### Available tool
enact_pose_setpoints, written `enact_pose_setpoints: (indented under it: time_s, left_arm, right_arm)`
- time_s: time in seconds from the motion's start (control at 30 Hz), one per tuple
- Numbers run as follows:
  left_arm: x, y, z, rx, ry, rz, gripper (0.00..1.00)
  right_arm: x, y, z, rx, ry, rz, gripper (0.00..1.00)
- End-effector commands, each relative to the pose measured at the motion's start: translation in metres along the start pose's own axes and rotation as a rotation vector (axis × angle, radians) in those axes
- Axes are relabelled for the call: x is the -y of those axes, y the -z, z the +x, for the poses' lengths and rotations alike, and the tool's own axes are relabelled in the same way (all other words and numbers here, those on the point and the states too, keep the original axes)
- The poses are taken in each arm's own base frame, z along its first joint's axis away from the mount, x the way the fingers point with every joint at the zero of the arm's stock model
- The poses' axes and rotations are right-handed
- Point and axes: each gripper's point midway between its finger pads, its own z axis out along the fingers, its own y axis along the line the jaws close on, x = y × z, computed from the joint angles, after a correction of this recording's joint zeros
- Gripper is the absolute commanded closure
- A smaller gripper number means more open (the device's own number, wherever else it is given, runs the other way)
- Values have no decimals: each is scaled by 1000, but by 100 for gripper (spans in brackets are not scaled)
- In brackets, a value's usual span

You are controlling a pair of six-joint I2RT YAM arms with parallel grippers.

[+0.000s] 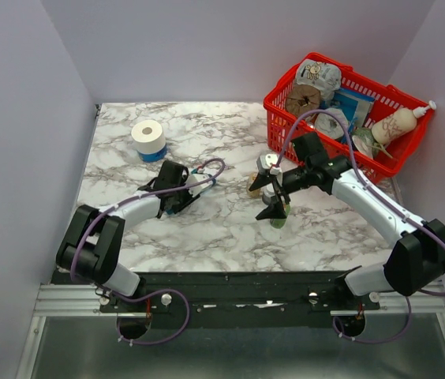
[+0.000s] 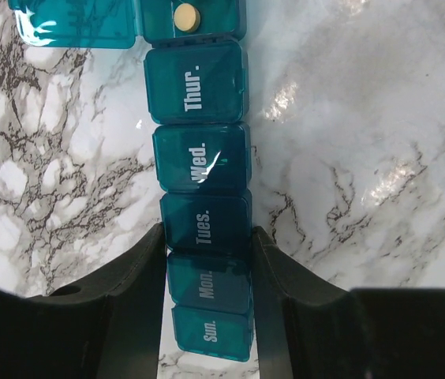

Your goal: Sort the pills into containers

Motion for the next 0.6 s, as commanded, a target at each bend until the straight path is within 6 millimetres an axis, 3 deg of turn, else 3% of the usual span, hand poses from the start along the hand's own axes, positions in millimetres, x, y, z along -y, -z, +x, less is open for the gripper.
enact_pose_setpoints:
  time_s: [0.0, 0.13, 0.23, 0.53, 0.57]
  left_arm:
    - [17, 15, 6, 16, -40, 35, 100]
    - [35, 27, -3, 91, -80, 90, 100]
    - [51, 36, -11, 138, -105, 140, 100]
    - [95, 67, -32, 258, -184, 261, 100]
    - [98, 74, -38, 295, -193, 266, 100]
  right_arm:
    - [-3, 2, 4, -1, 100, 2, 0]
    - [-3, 1, 5, -2, 114, -20, 0]
    - [8, 0, -2, -3, 88, -4, 0]
    - [47, -16, -26, 61, -268, -13, 2]
    - [58, -21, -27, 59, -300, -19, 2]
